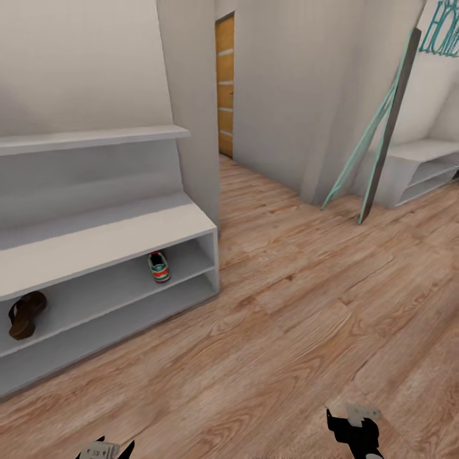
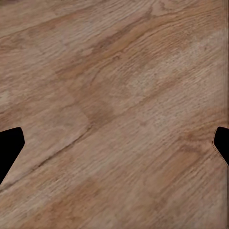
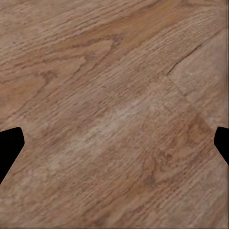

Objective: Pick up the two gym shoes and the two sandals from the corridor floor and place them onto the hallstand (shoe rack) in the corridor, making sure they are on the rack and not on the floor. Arrange them so the two gym shoes are next to each other and the two sandals are next to each other.

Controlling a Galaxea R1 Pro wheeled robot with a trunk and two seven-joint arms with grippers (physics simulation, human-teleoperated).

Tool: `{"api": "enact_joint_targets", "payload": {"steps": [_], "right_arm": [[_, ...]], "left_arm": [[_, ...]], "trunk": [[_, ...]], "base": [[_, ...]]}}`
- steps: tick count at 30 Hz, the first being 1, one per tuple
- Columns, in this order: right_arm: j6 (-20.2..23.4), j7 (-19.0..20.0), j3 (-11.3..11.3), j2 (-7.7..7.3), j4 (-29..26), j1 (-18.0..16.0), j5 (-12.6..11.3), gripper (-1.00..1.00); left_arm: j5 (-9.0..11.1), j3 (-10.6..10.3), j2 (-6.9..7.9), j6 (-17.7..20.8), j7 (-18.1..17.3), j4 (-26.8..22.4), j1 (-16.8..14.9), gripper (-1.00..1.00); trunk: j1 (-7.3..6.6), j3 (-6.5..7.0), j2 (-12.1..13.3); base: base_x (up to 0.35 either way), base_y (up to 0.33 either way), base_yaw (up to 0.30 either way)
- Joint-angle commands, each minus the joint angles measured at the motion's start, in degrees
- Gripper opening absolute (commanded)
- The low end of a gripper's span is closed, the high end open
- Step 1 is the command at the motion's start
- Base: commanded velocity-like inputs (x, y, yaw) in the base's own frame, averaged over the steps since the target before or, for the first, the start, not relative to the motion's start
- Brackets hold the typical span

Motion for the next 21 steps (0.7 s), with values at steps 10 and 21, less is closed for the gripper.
{"api": "enact_joint_targets", "payload": {"steps": [10, 21], "right_arm": [[-0.08, -0.16, -0.35, 0.28, 0.15, -0.02, 0.64, 1.00], [-0.05, -0.04, -0.31, 0.19, 0.19, -0.02, 0.72, 1.00]], "left_arm": [[0.59, 1.77, -0.13, 0.04, 3.65, 0.77, -0.01, 1.00], [0.04, 1.75, -2.00, 0.01, 9.57, 0.81, -0.01, 1.00]], "trunk": [[-0.01, -0.04, -0.02], [-0.01, -0.04, -0.02]], "base": [[0.000, 0.000, -0.286], [0.000, 0.000, -0.286]]}}
